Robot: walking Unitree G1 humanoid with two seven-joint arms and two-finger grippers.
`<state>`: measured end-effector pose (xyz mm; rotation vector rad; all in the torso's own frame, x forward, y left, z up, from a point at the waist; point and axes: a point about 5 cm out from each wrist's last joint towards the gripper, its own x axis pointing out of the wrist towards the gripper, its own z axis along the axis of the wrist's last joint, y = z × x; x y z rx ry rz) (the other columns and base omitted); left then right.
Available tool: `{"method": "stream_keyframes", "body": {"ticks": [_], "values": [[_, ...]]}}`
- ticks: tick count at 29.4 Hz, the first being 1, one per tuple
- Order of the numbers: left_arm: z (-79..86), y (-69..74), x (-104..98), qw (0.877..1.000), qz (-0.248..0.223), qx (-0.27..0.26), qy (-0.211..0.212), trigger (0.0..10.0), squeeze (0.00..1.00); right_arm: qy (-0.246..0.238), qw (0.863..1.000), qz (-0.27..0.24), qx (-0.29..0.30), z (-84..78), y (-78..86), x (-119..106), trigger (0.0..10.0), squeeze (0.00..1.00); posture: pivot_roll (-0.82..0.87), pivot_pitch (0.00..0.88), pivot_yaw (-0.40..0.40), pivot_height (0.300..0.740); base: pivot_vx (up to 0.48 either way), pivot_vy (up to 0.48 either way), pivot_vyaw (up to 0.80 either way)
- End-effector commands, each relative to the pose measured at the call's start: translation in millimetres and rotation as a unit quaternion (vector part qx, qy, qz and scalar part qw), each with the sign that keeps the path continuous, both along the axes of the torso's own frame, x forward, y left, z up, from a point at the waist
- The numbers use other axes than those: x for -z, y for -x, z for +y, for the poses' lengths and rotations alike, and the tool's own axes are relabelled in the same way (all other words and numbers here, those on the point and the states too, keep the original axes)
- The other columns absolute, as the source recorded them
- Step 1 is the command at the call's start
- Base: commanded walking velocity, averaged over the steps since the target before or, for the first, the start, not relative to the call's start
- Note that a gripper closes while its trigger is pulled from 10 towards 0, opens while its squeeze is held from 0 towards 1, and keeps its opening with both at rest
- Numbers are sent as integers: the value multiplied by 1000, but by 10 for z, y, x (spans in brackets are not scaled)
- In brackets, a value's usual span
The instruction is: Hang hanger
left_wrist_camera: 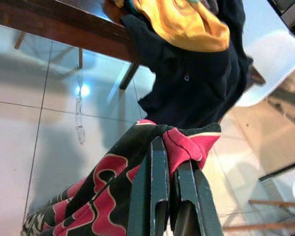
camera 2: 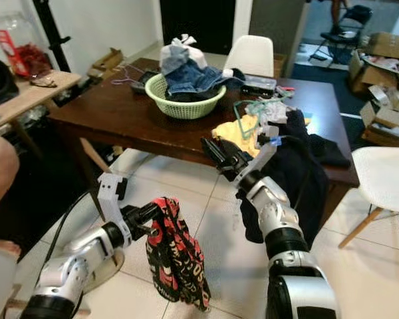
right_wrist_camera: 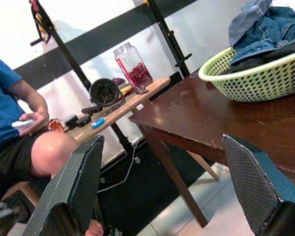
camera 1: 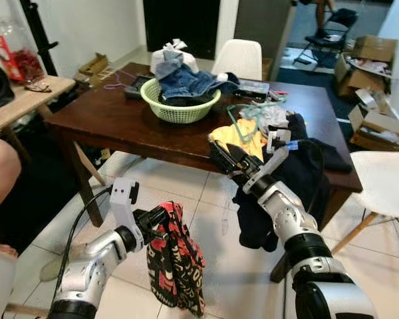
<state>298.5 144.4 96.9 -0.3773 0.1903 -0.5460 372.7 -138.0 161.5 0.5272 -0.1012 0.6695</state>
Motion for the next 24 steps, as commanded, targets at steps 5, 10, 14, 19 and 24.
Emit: {"method": "stream_keyframes", "body": {"ticks": [5,10,14,19,24], "values": [[79,-70,-119,999,-41,-26,22,10000,0,-1,1000,9,0,19,-16,16,10000,0,102,0,-56,740,307,0,0],[61,-76,-124,999,-46,-17,23,10000,0,1,1000,8,-1,11,-20,17,10000,0,97,0,-55,740,328,0,0],[53,-79,-120,999,-46,-15,24,10000,0,5,1000,8,-3,8,-20,23,10000,0,93,0,-54,740,331,0,0],[27,-85,-108,998,-51,-8,18,10000,0,19,1000,-1,-19,48,-6,30,10000,0,94,0,-59,740,333,0,0],[19,-83,-101,998,-52,-4,17,10000,0,29,999,-28,-36,87,29,7,10000,0,95,0,-59,740,344,0,218]]}}
